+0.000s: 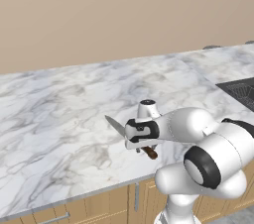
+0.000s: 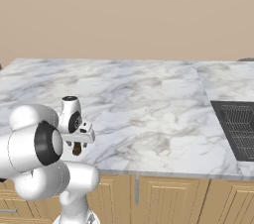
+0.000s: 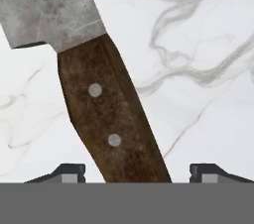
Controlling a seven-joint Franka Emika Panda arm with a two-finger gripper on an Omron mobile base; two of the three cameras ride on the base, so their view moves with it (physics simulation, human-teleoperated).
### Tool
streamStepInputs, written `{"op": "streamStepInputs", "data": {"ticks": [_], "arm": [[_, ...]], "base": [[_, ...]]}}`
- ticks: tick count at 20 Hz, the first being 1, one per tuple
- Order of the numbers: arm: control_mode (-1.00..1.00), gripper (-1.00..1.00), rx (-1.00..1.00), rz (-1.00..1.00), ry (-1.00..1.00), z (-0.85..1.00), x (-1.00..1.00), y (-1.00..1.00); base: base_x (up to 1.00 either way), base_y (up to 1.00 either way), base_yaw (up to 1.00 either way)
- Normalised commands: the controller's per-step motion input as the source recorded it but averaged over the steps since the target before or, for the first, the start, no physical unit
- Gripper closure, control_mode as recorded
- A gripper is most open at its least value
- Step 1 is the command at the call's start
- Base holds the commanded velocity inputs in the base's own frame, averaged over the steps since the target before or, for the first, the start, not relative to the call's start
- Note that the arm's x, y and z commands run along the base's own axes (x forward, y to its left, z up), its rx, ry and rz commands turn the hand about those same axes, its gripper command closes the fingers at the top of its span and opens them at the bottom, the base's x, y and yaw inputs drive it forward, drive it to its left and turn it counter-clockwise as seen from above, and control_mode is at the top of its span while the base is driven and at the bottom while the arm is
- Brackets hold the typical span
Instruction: Move the cutting board and knife to the sink. Then move spray from the cabinet to the counter.
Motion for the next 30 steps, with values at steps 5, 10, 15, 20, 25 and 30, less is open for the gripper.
{"op": "streamStepInputs", "data": {"ticks": [5,10,15,20,25,30], "arm": [[-1.0,1.0,0.0,0.06,0.0,-0.21,-0.04,-0.04],[-1.0,1.0,0.02,0.19,-0.05,-0.01,-0.01,-0.11],[-1.0,1.0,0.05,0.18,-0.12,0.31,-0.06,-0.04],[-1.0,1.0,0.03,0.14,-0.06,0.47,-0.06,-0.01],[-1.0,1.0,0.0,0.05,0.0,0.45,-0.07,-0.05],[-1.0,1.0,0.0,0.0,0.0,0.36,-0.09,-0.03]], "base": [[0.0,0.0,0.0],[0.0,0.0,0.0],[0.0,0.0,0.0],[0.0,0.0,0.0],[0.0,0.0,0.0],[0.0,0.0,0.0]]}}
